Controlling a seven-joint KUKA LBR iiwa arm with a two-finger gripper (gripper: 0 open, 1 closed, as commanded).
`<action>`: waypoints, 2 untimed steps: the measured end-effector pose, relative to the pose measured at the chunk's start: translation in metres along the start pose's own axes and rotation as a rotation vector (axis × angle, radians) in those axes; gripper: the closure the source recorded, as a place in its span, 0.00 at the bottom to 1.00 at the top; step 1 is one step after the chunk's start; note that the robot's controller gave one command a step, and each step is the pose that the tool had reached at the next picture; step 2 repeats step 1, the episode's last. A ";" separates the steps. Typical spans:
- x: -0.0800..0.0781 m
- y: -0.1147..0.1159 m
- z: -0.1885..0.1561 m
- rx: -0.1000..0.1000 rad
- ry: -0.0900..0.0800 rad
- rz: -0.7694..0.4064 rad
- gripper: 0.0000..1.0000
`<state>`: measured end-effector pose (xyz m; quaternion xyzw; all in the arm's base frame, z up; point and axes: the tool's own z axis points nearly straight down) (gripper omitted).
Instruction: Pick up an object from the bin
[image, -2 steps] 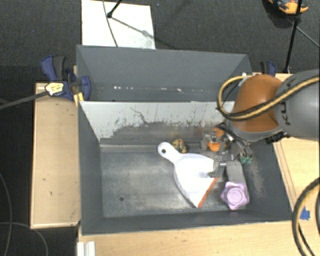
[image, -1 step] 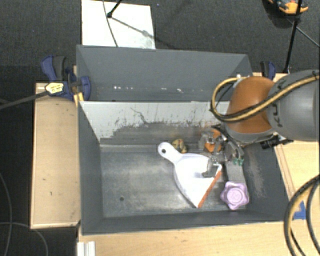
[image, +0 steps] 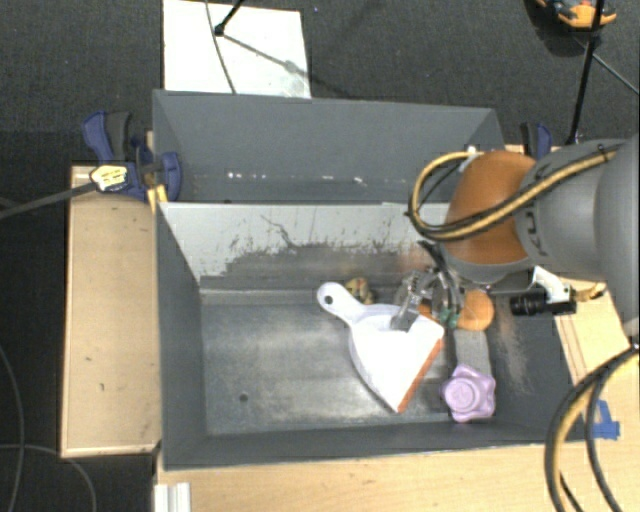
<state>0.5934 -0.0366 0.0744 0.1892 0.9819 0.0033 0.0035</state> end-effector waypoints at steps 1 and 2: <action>0.000 0.000 0.000 0.000 0.000 0.000 1.00; 0.000 0.000 0.000 0.000 0.000 0.000 1.00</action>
Offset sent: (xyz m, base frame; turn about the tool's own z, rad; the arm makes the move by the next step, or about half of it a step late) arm -0.0116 0.0246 0.1329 0.0495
